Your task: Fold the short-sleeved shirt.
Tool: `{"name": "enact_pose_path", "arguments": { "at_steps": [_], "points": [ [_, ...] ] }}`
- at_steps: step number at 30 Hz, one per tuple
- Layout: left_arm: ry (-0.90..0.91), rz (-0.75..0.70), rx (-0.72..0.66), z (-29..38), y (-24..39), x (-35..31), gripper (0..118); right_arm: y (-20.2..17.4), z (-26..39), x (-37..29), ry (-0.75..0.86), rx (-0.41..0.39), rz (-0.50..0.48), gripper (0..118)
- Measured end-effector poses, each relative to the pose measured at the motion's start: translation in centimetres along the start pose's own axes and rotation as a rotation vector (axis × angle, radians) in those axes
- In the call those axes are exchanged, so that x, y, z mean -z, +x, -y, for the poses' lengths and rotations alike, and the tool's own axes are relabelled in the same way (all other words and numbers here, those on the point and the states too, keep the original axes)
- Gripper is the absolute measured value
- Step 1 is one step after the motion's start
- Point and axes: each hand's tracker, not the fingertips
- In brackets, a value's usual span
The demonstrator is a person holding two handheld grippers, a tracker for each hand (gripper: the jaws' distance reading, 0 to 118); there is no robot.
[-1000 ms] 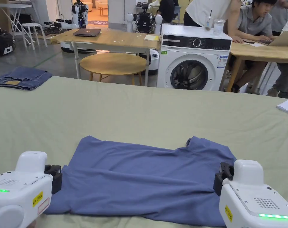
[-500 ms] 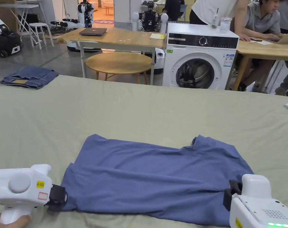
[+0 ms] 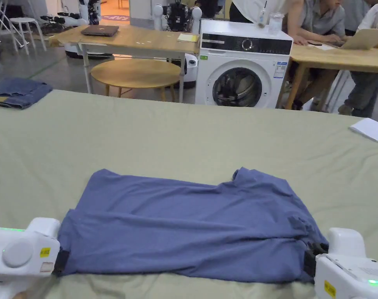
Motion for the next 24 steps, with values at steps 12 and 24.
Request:
{"name": "enact_pose_path", "arguments": {
  "at_steps": [12, 24],
  "points": [
    [0.066, 0.027, -0.066, -0.6, -1.0, -2.7, 1, 4.9, 1.3, 7.2, -0.374, 0.058, -0.04, 56],
    [0.06, 0.038, -0.074, 0.0, -0.9, -3.2, 1, 3.6, 1.8, 5.4, -0.308, -0.074, -0.027, 2]
  ]
}}
